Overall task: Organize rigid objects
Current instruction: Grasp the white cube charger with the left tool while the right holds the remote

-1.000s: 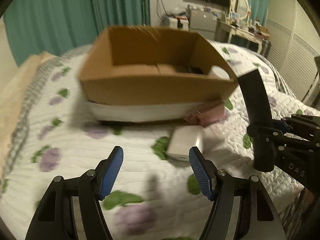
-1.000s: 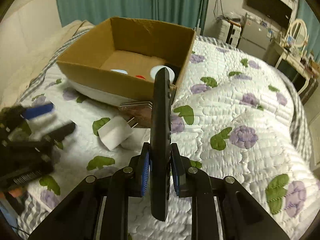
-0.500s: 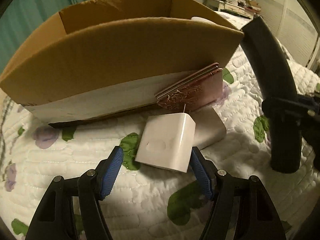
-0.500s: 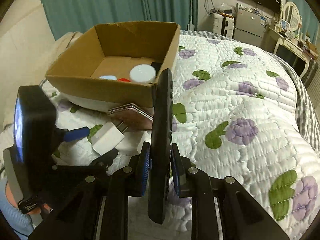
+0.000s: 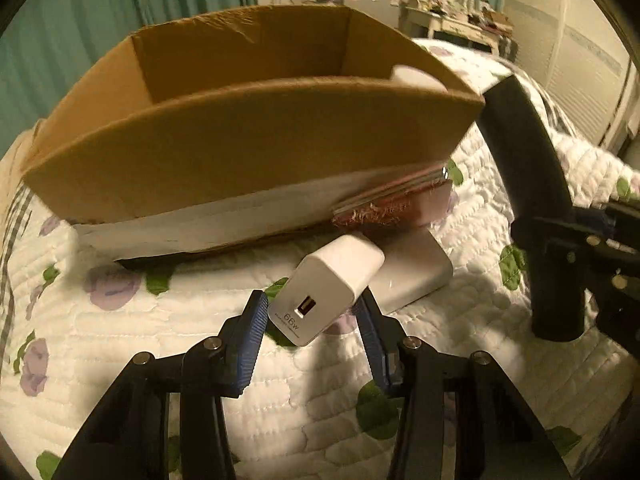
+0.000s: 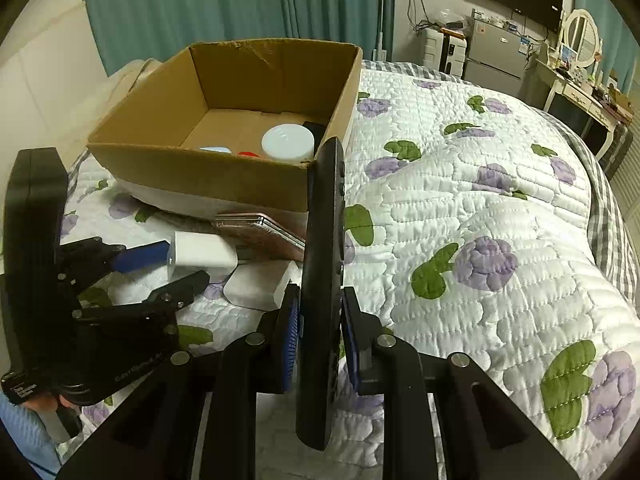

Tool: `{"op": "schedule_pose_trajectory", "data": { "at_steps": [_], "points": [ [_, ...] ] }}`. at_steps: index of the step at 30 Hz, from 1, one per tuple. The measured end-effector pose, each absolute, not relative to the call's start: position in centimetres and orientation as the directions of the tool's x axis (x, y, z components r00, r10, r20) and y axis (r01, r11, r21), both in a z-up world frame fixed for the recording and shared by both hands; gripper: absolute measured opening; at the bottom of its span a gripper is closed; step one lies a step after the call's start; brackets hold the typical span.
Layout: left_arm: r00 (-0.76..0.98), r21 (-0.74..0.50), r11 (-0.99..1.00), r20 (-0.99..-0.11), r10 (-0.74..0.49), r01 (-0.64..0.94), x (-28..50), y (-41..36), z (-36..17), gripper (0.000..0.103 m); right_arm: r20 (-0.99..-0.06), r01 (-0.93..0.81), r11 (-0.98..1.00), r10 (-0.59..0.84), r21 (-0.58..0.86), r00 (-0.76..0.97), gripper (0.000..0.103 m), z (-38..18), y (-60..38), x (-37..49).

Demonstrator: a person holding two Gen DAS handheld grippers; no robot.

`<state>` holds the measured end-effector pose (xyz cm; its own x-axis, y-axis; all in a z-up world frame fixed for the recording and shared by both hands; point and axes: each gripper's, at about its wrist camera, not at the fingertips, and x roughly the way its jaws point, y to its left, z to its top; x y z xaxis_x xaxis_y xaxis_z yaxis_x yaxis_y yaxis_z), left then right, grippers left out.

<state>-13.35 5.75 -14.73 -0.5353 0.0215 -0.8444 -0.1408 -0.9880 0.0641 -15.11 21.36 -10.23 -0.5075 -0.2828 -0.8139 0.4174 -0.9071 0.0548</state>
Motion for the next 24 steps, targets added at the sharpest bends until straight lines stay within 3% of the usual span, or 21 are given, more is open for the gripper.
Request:
{"op": "schedule_pose_trajectory", "data": {
  "at_steps": [13, 18, 24],
  "points": [
    [-0.582, 0.149, -0.947, -0.812, 0.047, -0.284, -12.3, 6.6, -14.0, 0.049, -0.815, 0.413, -0.908, -0.290, 0.068, -0.502, 0.019, -10.3, 21.4, -15.1],
    [-0.542, 0.186, -0.932, -0.840, 0.012, -0.310, -14.3, 7.3, -14.7, 0.055, -0.817, 0.409, -0.909, -0.295, 0.081, -0.495, 0.019, -10.4, 21.5, -15.2],
    [-0.568, 0.216, -0.919, -0.823, 0.011, -0.330, -13.5, 7.5, -14.4, 0.050, -0.820, 0.409, -0.909, -0.289, 0.074, -0.494, 0.019, -10.3, 21.5, -15.1]
  ]
}}
